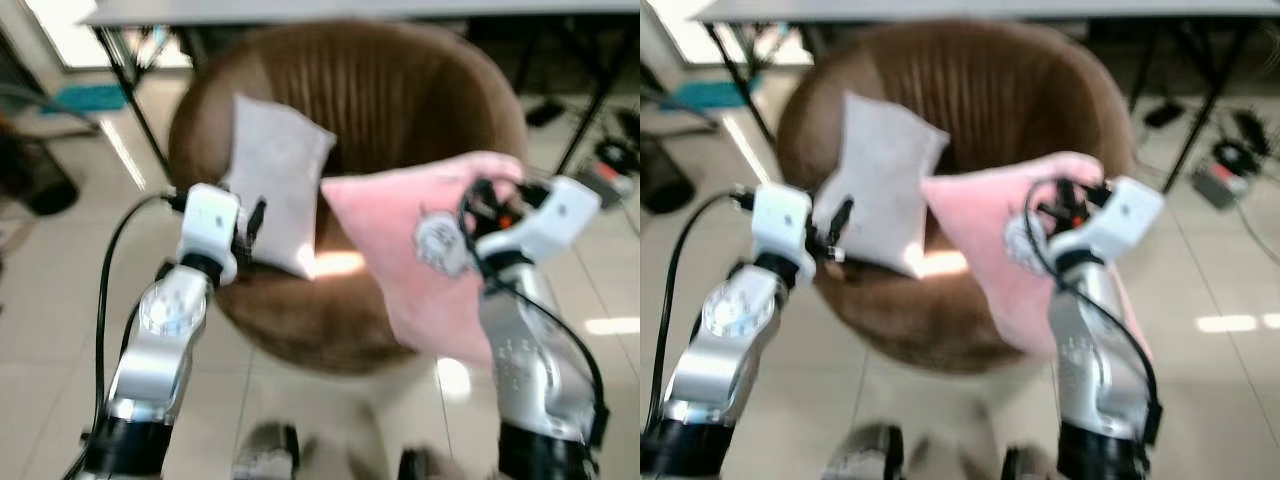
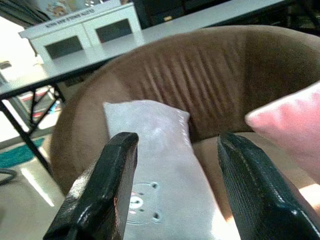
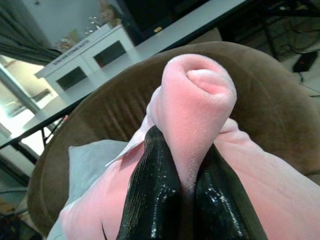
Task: Move the pillow to the sofa from floor
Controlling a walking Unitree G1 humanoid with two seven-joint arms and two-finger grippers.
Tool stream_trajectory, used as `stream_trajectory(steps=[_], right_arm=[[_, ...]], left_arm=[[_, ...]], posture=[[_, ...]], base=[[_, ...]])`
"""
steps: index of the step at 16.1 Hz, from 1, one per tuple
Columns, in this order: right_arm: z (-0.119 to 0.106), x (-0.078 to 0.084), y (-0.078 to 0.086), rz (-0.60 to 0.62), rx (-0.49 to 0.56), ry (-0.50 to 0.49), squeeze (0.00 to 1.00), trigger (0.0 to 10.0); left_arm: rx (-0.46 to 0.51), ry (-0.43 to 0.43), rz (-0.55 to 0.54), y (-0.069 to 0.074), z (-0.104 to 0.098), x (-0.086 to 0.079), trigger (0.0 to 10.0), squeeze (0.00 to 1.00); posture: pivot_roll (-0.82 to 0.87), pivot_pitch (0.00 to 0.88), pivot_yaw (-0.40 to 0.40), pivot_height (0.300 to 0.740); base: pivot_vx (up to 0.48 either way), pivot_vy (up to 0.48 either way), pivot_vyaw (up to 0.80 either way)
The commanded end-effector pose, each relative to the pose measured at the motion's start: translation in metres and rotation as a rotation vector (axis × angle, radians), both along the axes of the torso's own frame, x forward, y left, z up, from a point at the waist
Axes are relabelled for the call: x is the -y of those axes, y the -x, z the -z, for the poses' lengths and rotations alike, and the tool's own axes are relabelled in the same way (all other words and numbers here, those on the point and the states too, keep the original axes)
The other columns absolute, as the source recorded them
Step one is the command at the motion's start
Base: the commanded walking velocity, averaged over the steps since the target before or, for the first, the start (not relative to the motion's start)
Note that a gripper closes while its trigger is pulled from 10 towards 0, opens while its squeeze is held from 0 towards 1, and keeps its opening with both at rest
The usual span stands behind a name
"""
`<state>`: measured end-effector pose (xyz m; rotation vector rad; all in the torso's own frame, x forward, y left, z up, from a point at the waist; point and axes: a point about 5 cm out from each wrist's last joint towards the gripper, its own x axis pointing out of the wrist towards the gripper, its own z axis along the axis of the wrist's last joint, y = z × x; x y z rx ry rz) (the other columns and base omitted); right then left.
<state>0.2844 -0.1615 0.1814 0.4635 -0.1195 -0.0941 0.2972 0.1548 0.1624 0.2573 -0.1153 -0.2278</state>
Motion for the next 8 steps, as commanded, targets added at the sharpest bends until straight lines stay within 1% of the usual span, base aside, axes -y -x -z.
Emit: stream_trajectory(steps=[1, 2, 3, 5, 6, 8], right_arm=[[-0.009, 0.001, 0.002, 0.028, 0.054, -0.008, 0.0, 10.0], [-0.014, 0.002, 0.001, 0.039, 0.074, -0.02, 0.0, 10.0], [-0.02, 0.004, -0.002, 0.045, 0.096, -0.034, 0.0, 10.0], [-0.023, 0.006, -0.008, 0.045, 0.106, -0.042, 0.0, 10.0], [-0.021, 0.007, -0.015, 0.037, 0.099, -0.037, 0.0, 10.0], [-0.012, 0.005, -0.021, 0.027, 0.065, -0.011, 0.0, 10.0]], left_arm=[[0.006, -0.003, 0.01, 0.0, 0.0, 0.001, 10.0, 0.0], [0.004, 0.006, 0.018, 0.001, 0.0, 0.002, 10.0, 0.0], [0.002, -0.011, 0.019, 0.001, 0.001, 0.003, 10.0, 0.0], [0.006, -0.012, 0.016, 0.002, 0.001, 0.002, 10.0, 0.0], [0.015, 0.012, 0.013, 0.003, -0.002, 0.001, 10.0, 0.0], [0.02, 0.014, 0.017, 0.007, -0.003, 0.001, 10.0, 0.0]], posture=[[0.0, 0.0, 0.063, 0.727], [0.01, 0.0, 0.064, 0.737], [0.02, 0.0, 0.054, 0.74], [0.04, 0.0, 0.037, 0.74], [0.06, 0.0, 0.028, 0.74], [0.07, 0.0, 0.023, 0.74]], base=[[0.0, 0.0, 0.0], [0.0, 0.0, 0.0], [0.0, 0.0, 0.0], [0.0, 0.0, 0.0], [0.0, 0.0, 0.0], [0.0, 0.0, 0.0]])
